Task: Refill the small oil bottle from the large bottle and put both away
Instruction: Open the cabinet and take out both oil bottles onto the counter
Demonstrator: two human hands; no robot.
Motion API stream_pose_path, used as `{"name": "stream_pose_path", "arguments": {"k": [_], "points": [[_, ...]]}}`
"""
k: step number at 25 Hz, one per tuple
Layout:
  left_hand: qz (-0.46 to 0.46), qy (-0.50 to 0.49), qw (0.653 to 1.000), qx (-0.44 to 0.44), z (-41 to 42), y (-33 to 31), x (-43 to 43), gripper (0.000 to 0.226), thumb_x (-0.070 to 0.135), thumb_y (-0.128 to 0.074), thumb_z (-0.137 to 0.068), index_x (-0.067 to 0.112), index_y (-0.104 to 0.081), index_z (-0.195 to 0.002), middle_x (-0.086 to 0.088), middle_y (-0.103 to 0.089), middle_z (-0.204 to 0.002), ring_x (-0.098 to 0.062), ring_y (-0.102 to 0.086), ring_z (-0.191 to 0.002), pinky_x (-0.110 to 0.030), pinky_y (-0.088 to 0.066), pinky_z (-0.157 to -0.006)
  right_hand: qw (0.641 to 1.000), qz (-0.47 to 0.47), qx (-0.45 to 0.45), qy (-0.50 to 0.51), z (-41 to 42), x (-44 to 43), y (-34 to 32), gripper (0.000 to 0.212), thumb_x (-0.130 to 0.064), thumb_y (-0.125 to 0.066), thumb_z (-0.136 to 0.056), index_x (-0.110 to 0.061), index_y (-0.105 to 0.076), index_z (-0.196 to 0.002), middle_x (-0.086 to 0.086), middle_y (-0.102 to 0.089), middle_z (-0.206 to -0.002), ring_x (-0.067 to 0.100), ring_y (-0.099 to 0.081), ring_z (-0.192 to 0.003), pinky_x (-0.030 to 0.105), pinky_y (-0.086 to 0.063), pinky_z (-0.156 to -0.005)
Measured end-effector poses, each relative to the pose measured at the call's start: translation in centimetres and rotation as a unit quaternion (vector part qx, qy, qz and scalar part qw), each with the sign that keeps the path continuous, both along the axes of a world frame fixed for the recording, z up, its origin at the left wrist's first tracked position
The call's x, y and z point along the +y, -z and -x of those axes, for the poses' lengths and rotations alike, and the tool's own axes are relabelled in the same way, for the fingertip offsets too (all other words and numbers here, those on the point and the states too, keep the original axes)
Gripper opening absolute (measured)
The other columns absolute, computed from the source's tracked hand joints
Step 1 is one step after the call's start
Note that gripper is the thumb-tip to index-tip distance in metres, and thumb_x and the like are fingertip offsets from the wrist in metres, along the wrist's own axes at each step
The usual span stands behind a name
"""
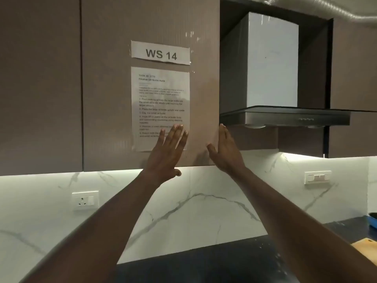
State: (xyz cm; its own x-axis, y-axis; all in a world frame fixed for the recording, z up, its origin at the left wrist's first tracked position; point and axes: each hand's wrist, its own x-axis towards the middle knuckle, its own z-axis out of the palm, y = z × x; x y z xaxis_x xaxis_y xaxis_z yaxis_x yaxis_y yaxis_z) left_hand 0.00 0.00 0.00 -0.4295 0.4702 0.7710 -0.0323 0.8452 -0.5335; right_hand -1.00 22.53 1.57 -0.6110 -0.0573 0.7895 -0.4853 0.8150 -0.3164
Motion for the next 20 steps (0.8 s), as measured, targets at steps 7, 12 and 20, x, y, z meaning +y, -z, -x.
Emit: {"name": "stream_pose_path", "arguments": {"k": [7,12,20], "points": [[0.088,0.013,0.996,-0.005,7.9,0.3,0.6,0.113,0.025,-0.075,-0.072,0.007,-0.011,-0.164,-0.025,-0.011,-0.17,-0.043,-0.008,-0.158,-0.065,-0.01,-0.124,0.994,0.032,-0.078,-0.064,9.7,2.2,-0.4,0.081,-0.062,-0.034,-0.105,-0.022,0.001,-0.166,0.009,-0.024,-0.171,0.037,-0.038,-0.148,0.056,-0.039,-0.113],[0.185,-0.006,0.983,0.012,9.4,0.9,3.4,0.103,0.009,-0.07,-0.074,0.009,-0.017,-0.162,-0.025,-0.019,-0.166,-0.044,-0.016,-0.155,-0.067,-0.01,-0.123,0.991,0.116,-0.031,-0.051,11.4,1.3,-0.3,0.07,-0.055,-0.048,-0.103,-0.015,-0.028,-0.157,0.016,-0.039,-0.155,0.037,-0.048,-0.135,0.044,-0.047,-0.096],[0.184,0.085,0.979,0.034,4.3,2.6,3.1,0.071,-0.004,-0.046,-0.082,0.01,-0.042,-0.151,-0.018,-0.032,-0.162,-0.039,-0.026,-0.152,-0.069,-0.012,-0.123,0.935,0.301,0.077,-0.173,5.2,3.3,-1.2,0.036,-0.032,-0.056,-0.103,-0.018,-0.05,-0.136,-0.014,-0.066,-0.101,0.002,-0.066,-0.087,0.025,-0.054,-0.077]]}}
